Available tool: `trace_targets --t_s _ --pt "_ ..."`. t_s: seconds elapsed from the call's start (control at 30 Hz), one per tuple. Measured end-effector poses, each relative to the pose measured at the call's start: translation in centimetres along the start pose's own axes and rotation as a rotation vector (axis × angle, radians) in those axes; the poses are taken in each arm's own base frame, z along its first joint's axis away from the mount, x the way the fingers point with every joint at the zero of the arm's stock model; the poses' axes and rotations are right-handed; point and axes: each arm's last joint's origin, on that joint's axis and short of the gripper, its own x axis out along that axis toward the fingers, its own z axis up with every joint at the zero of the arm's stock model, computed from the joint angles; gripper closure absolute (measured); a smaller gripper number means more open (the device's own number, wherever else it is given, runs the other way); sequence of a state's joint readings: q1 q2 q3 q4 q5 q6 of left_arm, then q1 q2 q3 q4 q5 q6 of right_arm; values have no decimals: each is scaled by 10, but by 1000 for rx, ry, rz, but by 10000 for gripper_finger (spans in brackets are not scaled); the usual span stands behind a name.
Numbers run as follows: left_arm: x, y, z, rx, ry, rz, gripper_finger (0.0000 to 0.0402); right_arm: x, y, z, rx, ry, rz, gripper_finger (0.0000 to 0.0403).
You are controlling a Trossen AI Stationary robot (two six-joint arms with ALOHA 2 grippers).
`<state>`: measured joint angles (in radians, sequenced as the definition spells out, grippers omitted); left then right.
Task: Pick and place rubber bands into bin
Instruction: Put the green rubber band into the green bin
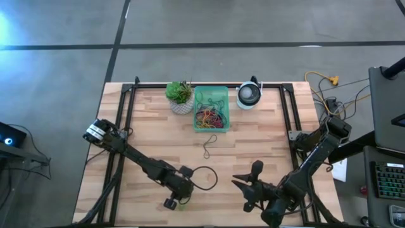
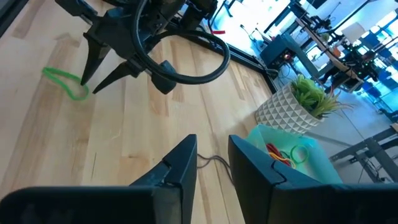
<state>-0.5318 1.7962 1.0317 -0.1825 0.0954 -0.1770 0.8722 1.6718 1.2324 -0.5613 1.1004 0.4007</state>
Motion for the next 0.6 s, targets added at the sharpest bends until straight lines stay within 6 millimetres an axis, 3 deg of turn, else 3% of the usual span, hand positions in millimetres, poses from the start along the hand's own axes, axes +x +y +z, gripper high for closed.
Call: trace_targets --t_s 0.6 --pt "14 2 -8 -3 48 -26 330 0 0 0 9 -4 2 323"
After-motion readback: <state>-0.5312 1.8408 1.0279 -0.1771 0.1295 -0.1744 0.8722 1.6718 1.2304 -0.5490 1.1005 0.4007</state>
